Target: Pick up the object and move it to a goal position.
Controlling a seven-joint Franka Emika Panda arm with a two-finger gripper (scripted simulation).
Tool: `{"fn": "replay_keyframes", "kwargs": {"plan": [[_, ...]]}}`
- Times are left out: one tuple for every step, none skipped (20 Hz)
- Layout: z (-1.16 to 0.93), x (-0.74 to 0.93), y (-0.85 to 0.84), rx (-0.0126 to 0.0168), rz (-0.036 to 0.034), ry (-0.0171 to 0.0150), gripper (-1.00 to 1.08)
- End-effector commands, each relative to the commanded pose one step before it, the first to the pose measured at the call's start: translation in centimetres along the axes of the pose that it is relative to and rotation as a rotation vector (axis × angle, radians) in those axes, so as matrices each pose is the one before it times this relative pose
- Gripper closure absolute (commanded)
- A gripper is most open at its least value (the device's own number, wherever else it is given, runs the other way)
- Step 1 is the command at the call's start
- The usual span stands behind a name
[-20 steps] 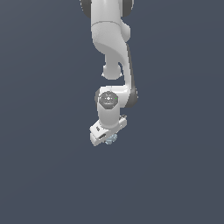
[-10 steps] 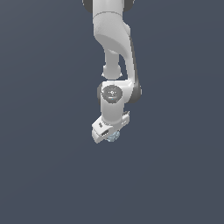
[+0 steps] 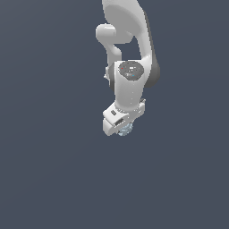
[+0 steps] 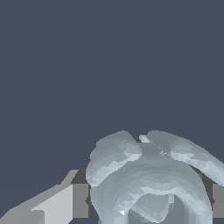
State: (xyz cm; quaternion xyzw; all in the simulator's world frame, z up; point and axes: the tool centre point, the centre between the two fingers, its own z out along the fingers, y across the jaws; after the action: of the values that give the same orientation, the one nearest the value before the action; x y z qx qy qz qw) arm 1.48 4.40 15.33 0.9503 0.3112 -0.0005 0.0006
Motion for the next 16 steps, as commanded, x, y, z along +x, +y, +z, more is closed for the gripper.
{"fn": "replay_keyframes", "kwargs": {"plan": [[-2.864, 0.649, -1.305, -0.00054, -0.00063, 0.00033, 1.08], [-1.137, 0.266, -0.5, 0.0, 0.0, 0.0, 1.08], [-1.135, 0.267, -0.499, 0.0, 0.0, 0.0, 1.08], [-1.133, 0.269, -0.496, 0.0, 0.0, 0.0, 1.08], [-1.126, 0.293, -0.531, 0.00003, -0.00069, -0.00004, 1.08], [-1.126, 0.272, -0.491, 0.0, 0.0, 0.0, 1.08], [-1.122, 0.274, -0.488, 0.0, 0.0, 0.0, 1.08], [-1.116, 0.276, -0.484, 0.0, 0.0, 0.0, 1.08], [-1.111, 0.278, -0.48, 0.0, 0.0, 0.0, 1.08], [-1.105, 0.281, -0.477, 0.0, 0.0, 0.0, 1.08], [-1.105, 0.271, -0.456, 0.00057, 0.00001, 0.0004, 1.08], [-1.09, 0.285, -0.467, 0.0, 0.0, 0.0, 1.08], [-1.064, 0.283, -0.455, 0.0, 0.0, 0.0, 1.08], [-1.024, 0.278, -0.436, 0.0, 0.0, 0.0, 1.08], [-0.964, 0.267, -0.409, 0.0, 0.0, 0.0, 1.08], [-0.898, 0.253, -0.38, 0.0, 0.0, 0.0, 1.08]]}}
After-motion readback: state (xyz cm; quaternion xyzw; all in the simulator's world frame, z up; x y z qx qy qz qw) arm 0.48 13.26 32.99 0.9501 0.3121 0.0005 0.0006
